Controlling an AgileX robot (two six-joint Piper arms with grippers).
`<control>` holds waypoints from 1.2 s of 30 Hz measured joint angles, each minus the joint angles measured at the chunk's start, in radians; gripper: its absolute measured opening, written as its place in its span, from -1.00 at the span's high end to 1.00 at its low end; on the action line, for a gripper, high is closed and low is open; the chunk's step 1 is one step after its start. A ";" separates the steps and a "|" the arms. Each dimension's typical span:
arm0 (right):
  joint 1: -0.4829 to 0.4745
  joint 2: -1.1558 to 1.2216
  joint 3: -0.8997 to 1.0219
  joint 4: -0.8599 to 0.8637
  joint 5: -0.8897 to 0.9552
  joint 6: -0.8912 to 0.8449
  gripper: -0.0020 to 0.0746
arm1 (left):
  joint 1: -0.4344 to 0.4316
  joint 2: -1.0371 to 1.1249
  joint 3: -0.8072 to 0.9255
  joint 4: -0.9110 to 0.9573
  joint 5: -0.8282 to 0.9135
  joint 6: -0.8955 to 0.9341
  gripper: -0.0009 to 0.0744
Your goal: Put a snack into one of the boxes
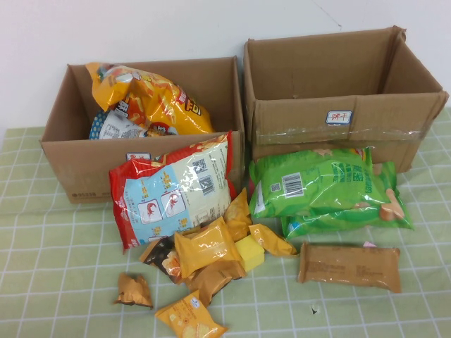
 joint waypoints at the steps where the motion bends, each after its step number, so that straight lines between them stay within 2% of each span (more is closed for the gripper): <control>1: -0.017 -0.016 0.019 0.000 -0.023 0.012 0.95 | 0.000 0.000 0.000 0.000 0.000 0.000 0.98; 6: -0.041 -0.069 0.048 -0.046 -0.070 0.033 0.95 | 0.000 0.000 0.000 -0.002 0.001 0.000 0.98; 9: -0.041 -0.073 0.048 -0.068 -0.096 -0.023 0.95 | 0.000 0.000 0.000 -0.002 0.001 0.000 0.98; 12: -0.041 -0.073 0.048 0.055 -0.044 -0.192 0.95 | 0.000 0.000 0.000 -0.002 0.001 0.000 0.98; 16: -0.041 -0.118 0.048 0.275 0.087 -0.534 0.95 | 0.000 0.000 0.000 -0.002 0.001 0.000 0.98; 18: -0.041 -0.171 0.048 0.337 0.151 -0.615 0.95 | 0.000 0.000 0.000 -0.002 0.001 0.002 0.98; 22: -0.041 -0.225 0.046 0.402 0.351 -0.670 0.95 | 0.002 -0.002 0.000 -0.004 0.002 0.005 0.98; 36: -0.041 -0.225 0.040 0.410 0.379 -0.808 0.95 | 0.002 -0.002 0.000 -0.004 0.002 0.020 0.98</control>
